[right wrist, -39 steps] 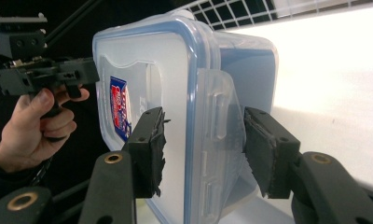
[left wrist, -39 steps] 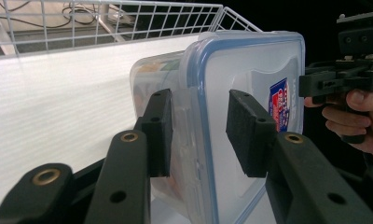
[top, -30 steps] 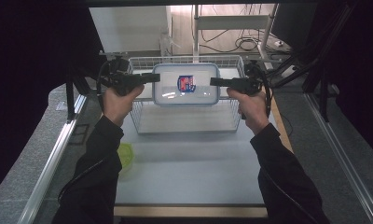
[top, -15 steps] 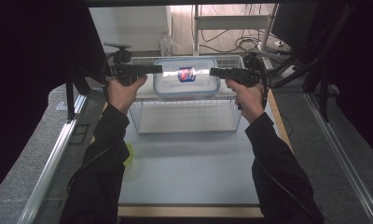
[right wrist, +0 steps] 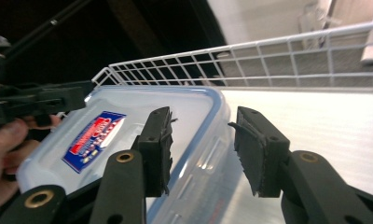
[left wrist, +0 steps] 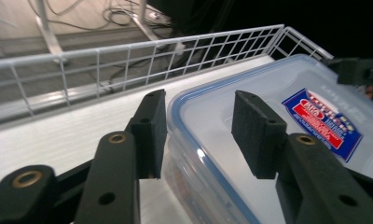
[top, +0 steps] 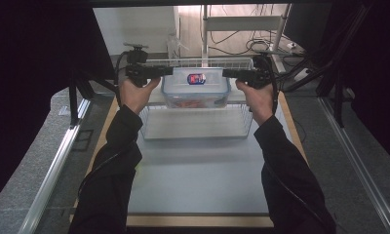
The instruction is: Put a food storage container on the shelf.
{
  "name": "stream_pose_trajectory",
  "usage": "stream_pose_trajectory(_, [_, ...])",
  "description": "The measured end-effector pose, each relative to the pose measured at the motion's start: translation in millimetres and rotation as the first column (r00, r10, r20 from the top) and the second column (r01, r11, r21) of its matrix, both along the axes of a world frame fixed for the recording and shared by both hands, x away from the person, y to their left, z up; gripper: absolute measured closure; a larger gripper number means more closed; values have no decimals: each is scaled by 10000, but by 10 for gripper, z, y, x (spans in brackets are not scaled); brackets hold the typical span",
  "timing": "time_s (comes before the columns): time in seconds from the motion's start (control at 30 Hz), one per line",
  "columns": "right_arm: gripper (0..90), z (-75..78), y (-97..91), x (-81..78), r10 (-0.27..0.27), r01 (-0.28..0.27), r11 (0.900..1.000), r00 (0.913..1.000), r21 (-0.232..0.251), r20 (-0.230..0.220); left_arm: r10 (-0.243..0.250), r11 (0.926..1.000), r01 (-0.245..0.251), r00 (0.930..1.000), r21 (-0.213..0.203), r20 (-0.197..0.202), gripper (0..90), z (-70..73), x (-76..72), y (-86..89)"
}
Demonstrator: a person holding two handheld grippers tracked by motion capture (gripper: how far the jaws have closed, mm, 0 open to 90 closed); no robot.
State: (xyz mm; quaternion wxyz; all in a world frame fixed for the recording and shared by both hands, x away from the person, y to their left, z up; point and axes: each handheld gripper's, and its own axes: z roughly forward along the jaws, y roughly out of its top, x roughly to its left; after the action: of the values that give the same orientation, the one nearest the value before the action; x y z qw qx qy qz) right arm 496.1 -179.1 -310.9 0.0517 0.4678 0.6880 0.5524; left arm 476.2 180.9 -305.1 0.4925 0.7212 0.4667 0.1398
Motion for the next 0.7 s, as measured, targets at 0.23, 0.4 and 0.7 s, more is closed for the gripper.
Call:
stream_pose_trajectory(0.23, [564,106,-94,-194,7,100,9969,9907,-779,1359,-187,9997,201,9962,-155,855,472,145,-229,37])
stream_pose_trajectory(0.4, [603,86,-201,-380,157,-11,9963,9855,-862,1690,-610,9981,617,9863,-1,1534,472,194,-495,22])
stream_pose_trajectory(0.7, [768,-49,-343,-741,589,-291,9901,9741,-1373,2183,-1147,9931,1176,9731,-29,2001,537,83,-968,91])
